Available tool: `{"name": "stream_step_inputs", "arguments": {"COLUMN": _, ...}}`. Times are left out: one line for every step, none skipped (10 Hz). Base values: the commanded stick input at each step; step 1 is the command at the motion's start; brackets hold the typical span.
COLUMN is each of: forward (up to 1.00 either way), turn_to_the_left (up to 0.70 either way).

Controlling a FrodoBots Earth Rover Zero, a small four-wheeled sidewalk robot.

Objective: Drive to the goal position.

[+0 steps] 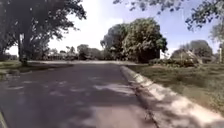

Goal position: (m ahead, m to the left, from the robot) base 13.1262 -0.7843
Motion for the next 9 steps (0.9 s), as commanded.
{"name": "stream_step_inputs", "arguments": {"forward": 0.70, "turn_to_the_left": 0.00}}
{"name": "stream_step_inputs", "arguments": {"forward": 0.70, "turn_to_the_left": 0.00}}
{"name": "stream_step_inputs", "arguments": {"forward": 0.70, "turn_to_the_left": 0.00}}
{"name": "stream_step_inputs", "arguments": {"forward": 0.70, "turn_to_the_left": 0.00}}
{"name": "stream_step_inputs", "arguments": {"forward": 0.70, "turn_to_the_left": 0.00}}
{"name": "stream_step_inputs", "arguments": {"forward": 0.70, "turn_to_the_left": 0.00}}
{"name": "stream_step_inputs", "arguments": {"forward": 0.70, "turn_to_the_left": 0.00}}
{"name": "stream_step_inputs", "arguments": {"forward": 0.70, "turn_to_the_left": 0.00}}
{"name": "stream_step_inputs", "arguments": {"forward": 0.70, "turn_to_the_left": 0.00}}
